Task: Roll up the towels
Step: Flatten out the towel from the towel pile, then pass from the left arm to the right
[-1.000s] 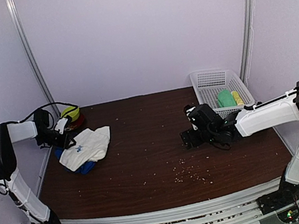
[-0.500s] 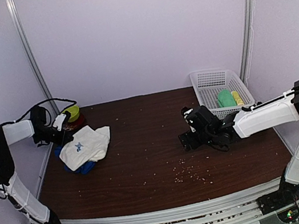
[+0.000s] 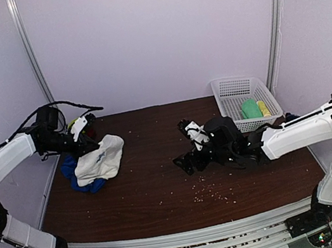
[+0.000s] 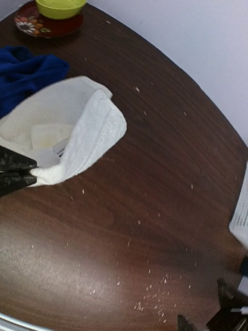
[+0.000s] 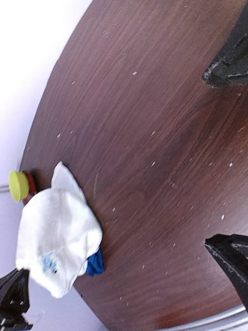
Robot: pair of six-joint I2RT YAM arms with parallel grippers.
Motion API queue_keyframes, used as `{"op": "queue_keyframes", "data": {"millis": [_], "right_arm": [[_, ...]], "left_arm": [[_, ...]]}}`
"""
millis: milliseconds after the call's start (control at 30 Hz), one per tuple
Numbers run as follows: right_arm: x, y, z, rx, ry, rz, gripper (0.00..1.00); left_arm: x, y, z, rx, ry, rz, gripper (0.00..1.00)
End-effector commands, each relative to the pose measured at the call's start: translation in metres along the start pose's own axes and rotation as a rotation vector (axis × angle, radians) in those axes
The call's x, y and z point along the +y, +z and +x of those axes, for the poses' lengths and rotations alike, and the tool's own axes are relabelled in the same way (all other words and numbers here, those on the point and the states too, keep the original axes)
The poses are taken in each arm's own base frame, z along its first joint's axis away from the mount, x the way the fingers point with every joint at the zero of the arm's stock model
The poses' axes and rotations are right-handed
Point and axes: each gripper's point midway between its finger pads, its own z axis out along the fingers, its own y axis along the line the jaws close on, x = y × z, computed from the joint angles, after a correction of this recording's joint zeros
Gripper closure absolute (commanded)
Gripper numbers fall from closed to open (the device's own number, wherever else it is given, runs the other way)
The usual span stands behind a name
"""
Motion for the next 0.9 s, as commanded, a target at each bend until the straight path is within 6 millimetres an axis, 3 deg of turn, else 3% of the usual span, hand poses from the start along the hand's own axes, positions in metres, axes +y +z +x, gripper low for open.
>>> {"op": "queue_keyframes", "data": {"millis": [0, 167, 333, 467, 633, 867], "right_arm": [[0.052, -0.008, -0.071, -0.188, -0.104, -0.238, 0.0], [0.094, 0.01, -0.069, -0.164, -0.312, -0.447, 0.0], [0.109, 0.039, -0.071, -0.109, -0.38, -0.51, 0.0], [0.131, 0.055, -0.059, -0.041, -0.372, -0.643, 0.0], [0.133, 0.074, -0.056, -0.034, -0.356, -0.657, 0.0], [0.149, 0.096, -0.027, 0.099, -0.325, -0.82, 0.0]], "left_arm": [[-0.055, -0.003, -0.017, -0.057, 0.153, 0.157, 1.0], [-0.088, -0.011, -0.023, -0.117, 0.287, 0.231, 1.0], [-0.114, -0.015, -0.015, -0.129, 0.377, 0.28, 1.0], [-0.134, -0.018, -0.005, -0.132, 0.455, 0.315, 1.0], [-0.148, -0.025, 0.006, -0.135, 0.537, 0.32, 1.0], [-0.16, -0.029, 0.017, -0.126, 0.602, 0.344, 1.0]]}}
